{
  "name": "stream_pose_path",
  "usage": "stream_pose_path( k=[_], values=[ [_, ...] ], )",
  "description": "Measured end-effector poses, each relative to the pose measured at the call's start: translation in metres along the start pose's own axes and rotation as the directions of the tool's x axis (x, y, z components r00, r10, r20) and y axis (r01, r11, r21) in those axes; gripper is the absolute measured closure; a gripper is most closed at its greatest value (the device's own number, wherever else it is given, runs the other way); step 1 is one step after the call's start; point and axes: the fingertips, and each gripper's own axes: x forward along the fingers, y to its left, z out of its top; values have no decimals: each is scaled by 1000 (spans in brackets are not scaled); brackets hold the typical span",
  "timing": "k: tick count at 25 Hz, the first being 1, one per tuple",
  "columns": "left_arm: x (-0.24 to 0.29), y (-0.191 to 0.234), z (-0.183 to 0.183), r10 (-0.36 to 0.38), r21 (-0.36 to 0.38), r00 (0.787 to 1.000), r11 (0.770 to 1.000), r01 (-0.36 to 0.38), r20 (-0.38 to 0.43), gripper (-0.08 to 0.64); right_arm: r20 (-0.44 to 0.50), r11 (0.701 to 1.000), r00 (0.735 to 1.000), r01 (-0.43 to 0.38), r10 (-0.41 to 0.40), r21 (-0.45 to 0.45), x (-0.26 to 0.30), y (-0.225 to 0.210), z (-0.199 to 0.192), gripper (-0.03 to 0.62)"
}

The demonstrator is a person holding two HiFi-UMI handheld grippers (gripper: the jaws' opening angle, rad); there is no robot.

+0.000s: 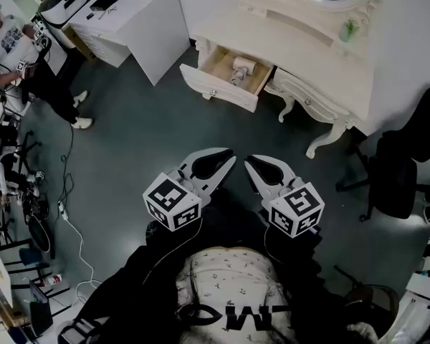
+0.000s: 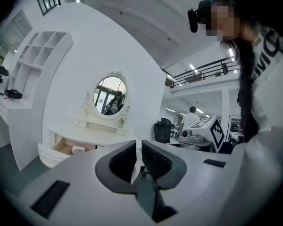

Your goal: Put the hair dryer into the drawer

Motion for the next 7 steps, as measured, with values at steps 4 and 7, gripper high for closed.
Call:
stream_pose_path(
  k=[4,7],
  values=[
    [0,3,3,21,2,1000,1000,-21,13,560,4,1000,1000,-2,2,-7,0,-1,3,561],
    [0,6,2,27,-4,1000,1000,-27,7,560,4,1000,1000,-3,3,-10,1,-2,3,561]
  ],
)
